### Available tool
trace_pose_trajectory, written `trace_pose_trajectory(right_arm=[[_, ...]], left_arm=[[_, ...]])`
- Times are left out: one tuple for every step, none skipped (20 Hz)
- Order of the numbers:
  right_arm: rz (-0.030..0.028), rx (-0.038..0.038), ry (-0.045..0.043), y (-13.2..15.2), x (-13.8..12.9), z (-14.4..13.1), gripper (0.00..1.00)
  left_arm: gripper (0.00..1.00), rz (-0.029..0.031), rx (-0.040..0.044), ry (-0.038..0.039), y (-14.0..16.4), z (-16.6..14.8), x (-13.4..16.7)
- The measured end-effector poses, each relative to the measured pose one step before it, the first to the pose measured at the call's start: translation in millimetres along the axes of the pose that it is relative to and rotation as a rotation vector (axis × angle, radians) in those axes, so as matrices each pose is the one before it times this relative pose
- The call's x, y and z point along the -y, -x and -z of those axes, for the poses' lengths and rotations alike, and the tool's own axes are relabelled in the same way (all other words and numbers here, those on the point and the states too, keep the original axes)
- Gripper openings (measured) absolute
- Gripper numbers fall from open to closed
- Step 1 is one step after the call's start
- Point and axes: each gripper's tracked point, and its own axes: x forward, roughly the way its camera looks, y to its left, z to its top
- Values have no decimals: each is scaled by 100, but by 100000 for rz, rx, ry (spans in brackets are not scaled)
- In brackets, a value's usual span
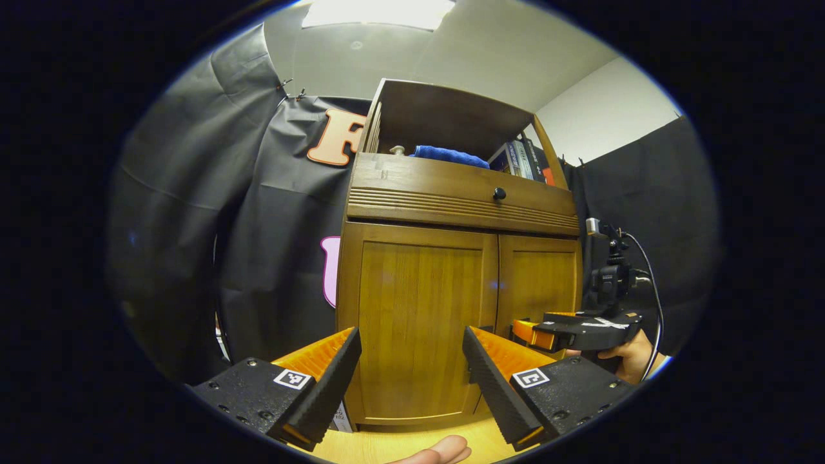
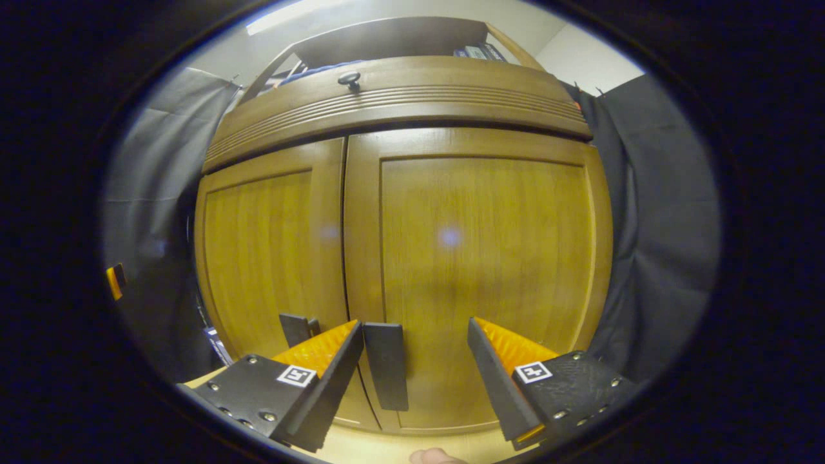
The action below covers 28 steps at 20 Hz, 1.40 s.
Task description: Open the right door of the double-door shoe cabinet with the right hand, and open the left door with the left hand.
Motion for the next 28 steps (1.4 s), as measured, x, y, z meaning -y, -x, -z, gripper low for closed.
trace_pose_trajectory(right_arm=[[313, -480, 449, -557, -15, 302, 99], [-747, -1227, 29, -601, -375, 626, 96], [-2041, -2215, -240, -697, -520, 851, 96], [464, -2456, 2206, -200, 8, 912, 96], [2117, 4723, 3787, 66, 84, -711, 96], [-1392, -643, 4722, 190, -146, 204, 83], [-6284, 1415, 1235, 70, -862, -280, 69], [-939, -3143, 668, 443, 11, 467, 55], [1042, 1370, -3721, -77, -110, -568, 41], [219, -2921, -1614, -283, -180, 836, 27], [-346, 165, -1637, 232, -96, -81, 27], [-1056, -624, -530, 191, -268, 72, 27], [-1282, 107, -1382, 357, -102, -175, 27], [-1153, -120, -1086, 23, -6, -109, 29], [-1309, -78, -636, 111, -106, -129, 29], [-1287, 45, -1294, 32, -58, -173, 30], [-1284, -68, -702, 142, -73, -231, 29], [-1405, -909, -965, 120, -165, -186, 28], [-1453, -665, -1550, 240, -117, -254, 27], [-1513, -475, -955, 141, -140, -207, 27], [-1542, -71, -411, 178, -151, -287, 27], [-1336, -167, 443, 154, -59, -108, 27], [-965, -176, 815, 190, -14, -194, 27], [-495, -292, 248, 296, 158, -31, 27], [-270, -275, 534, 289, 70, -241, 27], [-285, -507, 248, 224, 64, -13, 27], [-227, -103, 309, 219, 106, -165, 27], [-359, -295, 199, 144, 22, -10, 27]], left_arm=[[96, -164, -552, 164, -57, 280, -32], [96, -429, -458, 23, -54, 64, -30], [96, -6, -448, 314, -18, 173, 51], [96, 280, -221, 350, -37, 22, 244], [96, 267, -201, 239, -96, 20, 158], [98, 342, -233, 445, 14, 112, 261], [96, 621, -369, 361, -80, 218, 257], [98, 683, -703, 516, -156, 128, 322], [96, 902, -619, 550, 48, 222, 289], [96, 858, -799, 376, -75, 201, 291], [96, 543, -672, -51, -117, 208, 67], [98, -257, -376, -172, -13, 111, -91], [96, -846, -476, -263, -122, 180, -271], [98, -685, 10, -24, -107, -53, -225], [96, -824, 119, -201, -90, -107, -182], [96, -918, -134, -798, 0, -72, -221], [96, -724, 437, -436, 24, -6, -163], [96, -1114, 712, 127, 29, -161, -224], [96, -1321, 516, 41, -4, -108, -254], [96, -670, 310, 170, 47, -23, -113], [96, -321, -170, -232, 79, 69, 35], [96, -1039, -65, -200, -4, -1, -130], [96, -872, 73, 352, -115, 14, -124], [96, 242, -141, 638, -1, 79, 171], [96, 664, -482, 382, -78, 154, 369], [96, 518, -755, 114, -64, 134, 282], [96, 312, -702, -214, 27, 325, 82], [98, 238, -189, -152, -94, 39, 100]])
